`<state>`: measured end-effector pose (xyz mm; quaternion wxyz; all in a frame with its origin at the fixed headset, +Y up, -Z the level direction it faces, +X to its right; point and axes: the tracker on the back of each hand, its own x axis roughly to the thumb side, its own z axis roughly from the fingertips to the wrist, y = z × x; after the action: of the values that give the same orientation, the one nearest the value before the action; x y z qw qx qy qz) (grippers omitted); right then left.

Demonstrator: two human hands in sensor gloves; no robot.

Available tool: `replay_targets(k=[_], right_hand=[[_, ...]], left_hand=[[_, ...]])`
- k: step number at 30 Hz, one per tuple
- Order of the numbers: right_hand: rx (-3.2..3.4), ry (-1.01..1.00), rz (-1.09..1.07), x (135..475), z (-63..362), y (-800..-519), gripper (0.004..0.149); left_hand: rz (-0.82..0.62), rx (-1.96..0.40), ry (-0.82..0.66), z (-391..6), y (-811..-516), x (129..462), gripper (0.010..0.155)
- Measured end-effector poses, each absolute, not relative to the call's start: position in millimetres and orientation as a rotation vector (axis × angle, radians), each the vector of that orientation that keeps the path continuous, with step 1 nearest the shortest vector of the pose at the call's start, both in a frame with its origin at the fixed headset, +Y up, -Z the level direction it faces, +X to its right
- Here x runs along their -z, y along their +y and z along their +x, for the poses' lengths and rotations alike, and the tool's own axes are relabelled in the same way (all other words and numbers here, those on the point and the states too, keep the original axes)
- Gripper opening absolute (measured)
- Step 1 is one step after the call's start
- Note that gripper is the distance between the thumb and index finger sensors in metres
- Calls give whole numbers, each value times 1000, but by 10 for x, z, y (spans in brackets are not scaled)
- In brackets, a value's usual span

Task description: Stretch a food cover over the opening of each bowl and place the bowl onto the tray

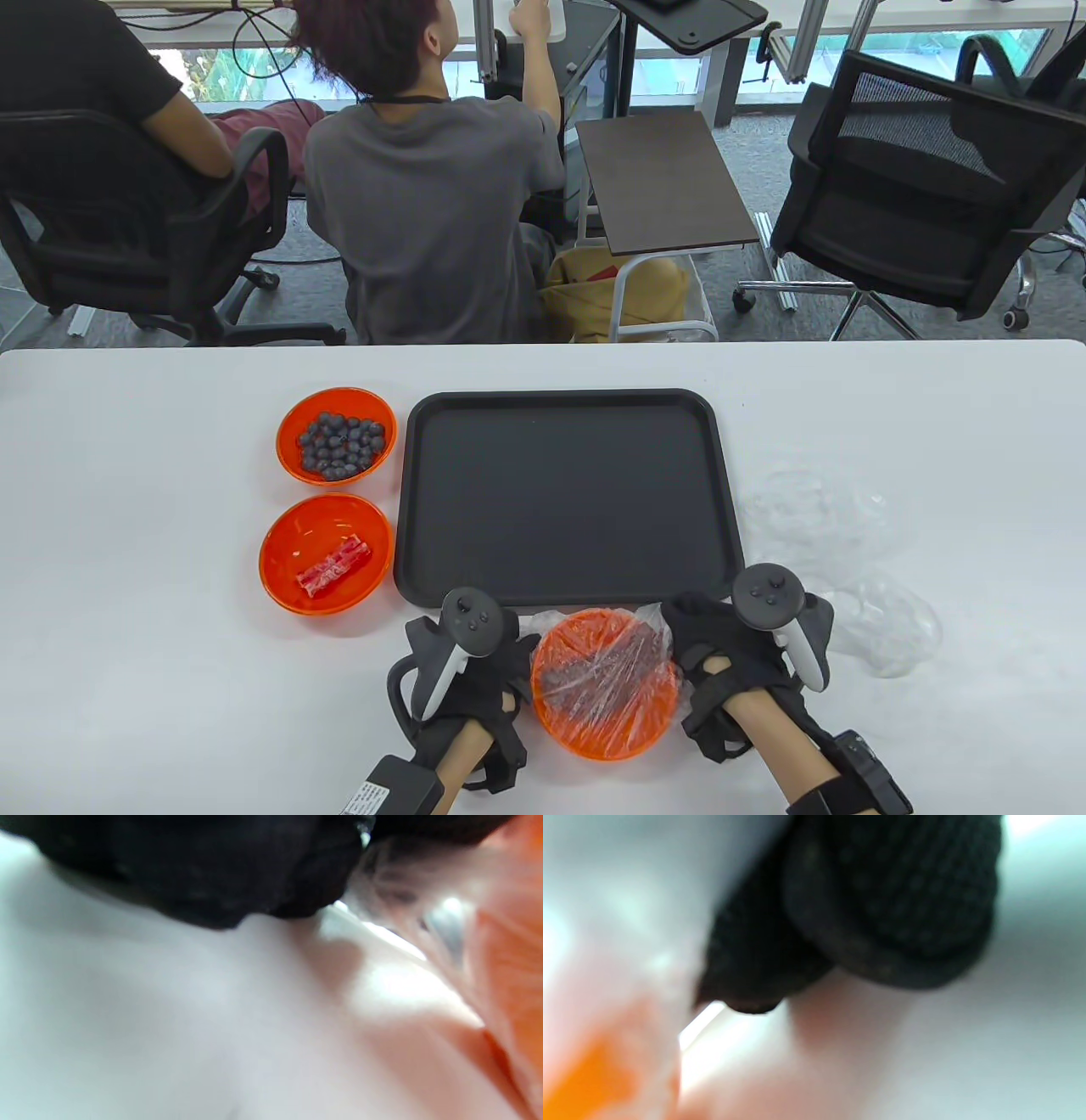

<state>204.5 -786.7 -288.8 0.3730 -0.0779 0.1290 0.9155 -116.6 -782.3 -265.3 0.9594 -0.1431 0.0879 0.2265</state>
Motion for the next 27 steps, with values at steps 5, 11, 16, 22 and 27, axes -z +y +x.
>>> replay_targets(k=[5, 11, 16, 22, 27], right_hand=[[-2351, 288, -237, 2858, 2115, -7839, 49], [-2334, 243, -268, 2819, 2216, -7751, 51], [-2252, 169, -310, 2719, 2327, -7602, 55], [-2164, 161, -280, 2510, 2352, -7497, 58], [-2141, 242, -267, 2314, 2322, -7507, 67]], left_hand=[[-271, -448, 163, -1161, -7814, 2626, 54], [-294, -498, 131, -1207, -7807, 2621, 56], [-316, -589, 83, -1302, -7789, 2610, 60], [-299, -663, 38, -1378, -7702, 2583, 64], [-197, -648, 14, -1471, -7560, 2551, 67]])
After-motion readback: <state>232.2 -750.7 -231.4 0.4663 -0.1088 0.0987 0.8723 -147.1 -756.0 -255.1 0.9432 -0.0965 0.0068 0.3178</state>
